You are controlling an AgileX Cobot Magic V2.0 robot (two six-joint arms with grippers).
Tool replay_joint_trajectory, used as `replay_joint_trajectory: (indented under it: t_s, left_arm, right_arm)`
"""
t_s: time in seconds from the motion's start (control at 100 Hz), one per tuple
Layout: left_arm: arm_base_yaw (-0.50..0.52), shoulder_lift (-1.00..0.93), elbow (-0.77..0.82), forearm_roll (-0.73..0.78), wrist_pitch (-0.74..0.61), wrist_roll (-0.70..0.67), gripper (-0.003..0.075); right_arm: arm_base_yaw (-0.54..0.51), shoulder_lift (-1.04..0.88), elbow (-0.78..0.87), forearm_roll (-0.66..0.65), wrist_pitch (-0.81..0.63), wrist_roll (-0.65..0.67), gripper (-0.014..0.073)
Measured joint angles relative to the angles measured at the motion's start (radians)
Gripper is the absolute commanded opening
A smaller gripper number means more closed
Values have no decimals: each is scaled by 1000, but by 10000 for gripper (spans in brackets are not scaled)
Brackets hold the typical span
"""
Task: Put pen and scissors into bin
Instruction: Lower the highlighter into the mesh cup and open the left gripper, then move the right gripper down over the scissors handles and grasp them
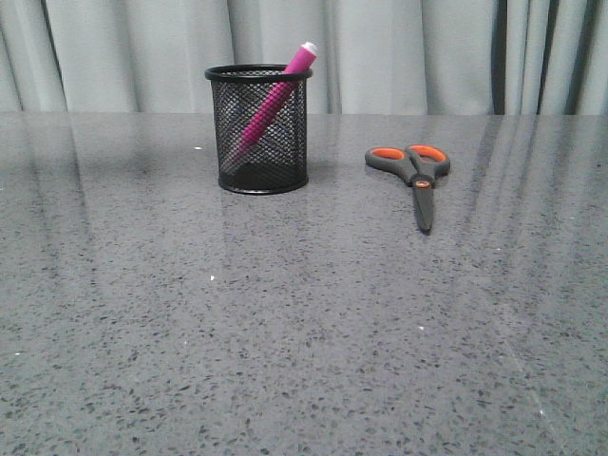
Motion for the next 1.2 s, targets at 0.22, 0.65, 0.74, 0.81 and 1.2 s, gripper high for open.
replay_joint_trajectory:
  t_s: [0.22,0.65,0.74,0.81,1.2]
  left_arm:
    - [11,-110,-1,194,2,-156,-22]
    - [11,-457,376,292,-345,-206,-22]
    - [11,-562,531,294,-491,-207,-22]
    - [11,-649,638,294,-588,-207,-22]
    - [11,-852,883,290,-694,-209,-22]
  right_arm:
    - [0,0,0,42,-5,0,271]
    - [7,160,-199,177,137,-154,271]
    - [13,243,-273,190,186,-161,271]
    - [34,309,-329,192,213,-163,271]
    - [242,706,-670,3,313,-23,271]
